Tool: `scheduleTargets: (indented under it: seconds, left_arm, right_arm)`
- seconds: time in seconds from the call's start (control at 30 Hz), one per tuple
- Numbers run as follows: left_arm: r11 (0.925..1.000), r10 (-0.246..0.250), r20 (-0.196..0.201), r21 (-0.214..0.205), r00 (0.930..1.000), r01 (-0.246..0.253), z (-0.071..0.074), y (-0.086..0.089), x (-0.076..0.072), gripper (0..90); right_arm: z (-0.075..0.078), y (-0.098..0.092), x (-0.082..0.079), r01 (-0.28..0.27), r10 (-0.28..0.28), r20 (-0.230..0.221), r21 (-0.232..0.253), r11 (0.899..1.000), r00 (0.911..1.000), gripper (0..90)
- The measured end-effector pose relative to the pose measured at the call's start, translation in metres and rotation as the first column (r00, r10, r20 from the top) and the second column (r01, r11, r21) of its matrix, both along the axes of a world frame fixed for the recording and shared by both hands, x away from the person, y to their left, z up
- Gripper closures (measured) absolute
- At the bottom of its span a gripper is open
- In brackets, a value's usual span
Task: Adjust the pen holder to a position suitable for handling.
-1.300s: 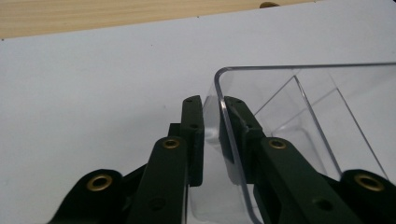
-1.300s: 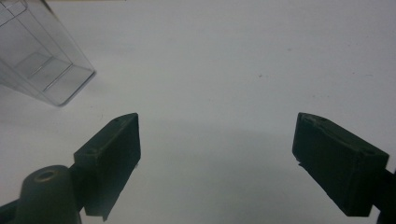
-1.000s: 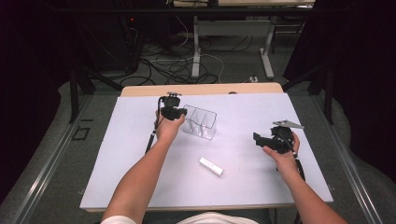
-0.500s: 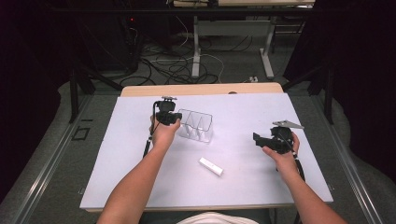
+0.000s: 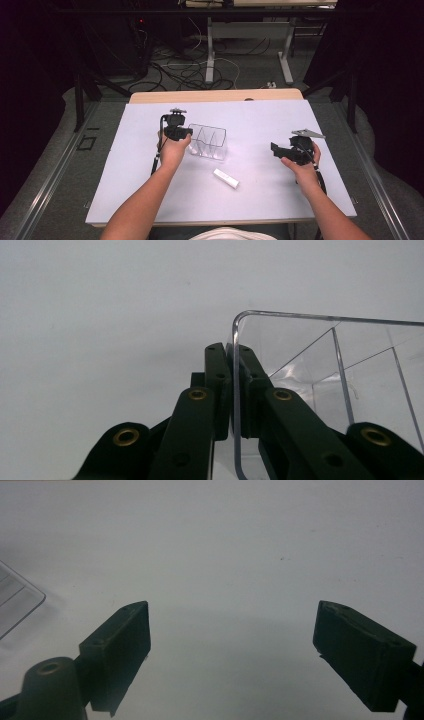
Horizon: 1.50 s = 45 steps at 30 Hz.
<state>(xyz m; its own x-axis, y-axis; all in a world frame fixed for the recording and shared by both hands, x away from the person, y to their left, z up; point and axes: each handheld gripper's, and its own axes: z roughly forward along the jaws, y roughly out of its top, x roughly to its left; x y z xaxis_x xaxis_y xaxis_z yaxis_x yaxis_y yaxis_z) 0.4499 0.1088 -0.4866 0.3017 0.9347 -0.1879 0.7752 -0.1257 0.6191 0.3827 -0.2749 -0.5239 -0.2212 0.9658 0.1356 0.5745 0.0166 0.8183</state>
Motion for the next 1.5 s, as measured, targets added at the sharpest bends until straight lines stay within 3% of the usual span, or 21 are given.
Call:
scheduleTargets:
  seconds: [0.2,0.4,0.53,0.7,1.17,1.33,1.4,1.5]
  left_arm:
    - [1.0000,-0.001,-0.024,-0.009,0.9997,0.001,-0.001,-0.004,-0.007,85.4]
    - [0.9997,-0.018,-0.013,-0.016,0.9998,0.018,-0.002,-0.011,-0.010,83.8]
    - [0.9973,-0.020,-0.024,-0.071,0.9995,0.019,-0.002,-0.006,-0.012,80.1]
    - [0.9957,-0.043,-0.023,-0.084,0.9988,0.041,-0.001,-0.001,-0.017,76.0]
    - [0.9844,-0.072,-0.028,-0.163,0.9970,0.067,-0.002,0.003,-0.032,61.6]
    - [0.9742,-0.078,-0.026,-0.214,0.9966,0.071,-0.002,-0.001,-0.037,53.9]
    - [0.9758,-0.077,-0.015,-0.207,0.9969,0.072,-0.003,-0.004,-0.039,51.5]
    - [0.9711,-0.093,-0.028,-0.223,0.9953,0.085,-0.004,-0.006,-0.042,50.6]
  right_arm:
    - [0.000,0.001,0.000,0.001,-0.001,-0.002,0.004,1.000,1.0000,14.7]
    - [0.000,0.001,0.000,-0.005,0.005,-0.001,0.003,1.000,1.0000,14.7]
    - [0.000,0.001,0.000,-0.002,0.002,-0.003,0.007,1.000,1.0000,14.7]
    - [0.000,0.001,0.000,-0.002,0.002,-0.005,0.009,1.000,1.0000,14.7]
    - [0.000,0.002,0.000,-0.009,0.009,-0.003,0.003,1.000,1.0000,14.8]
    - [0.000,0.002,0.000,-0.009,0.009,-0.004,0.006,1.000,0.9999,14.9]
    - [0.003,0.003,-0.002,-0.015,0.015,0.012,0.011,1.000,0.9998,14.9]
    - [0.007,0.010,-0.005,-0.056,0.056,0.035,-0.005,0.998,0.9978,18.7]
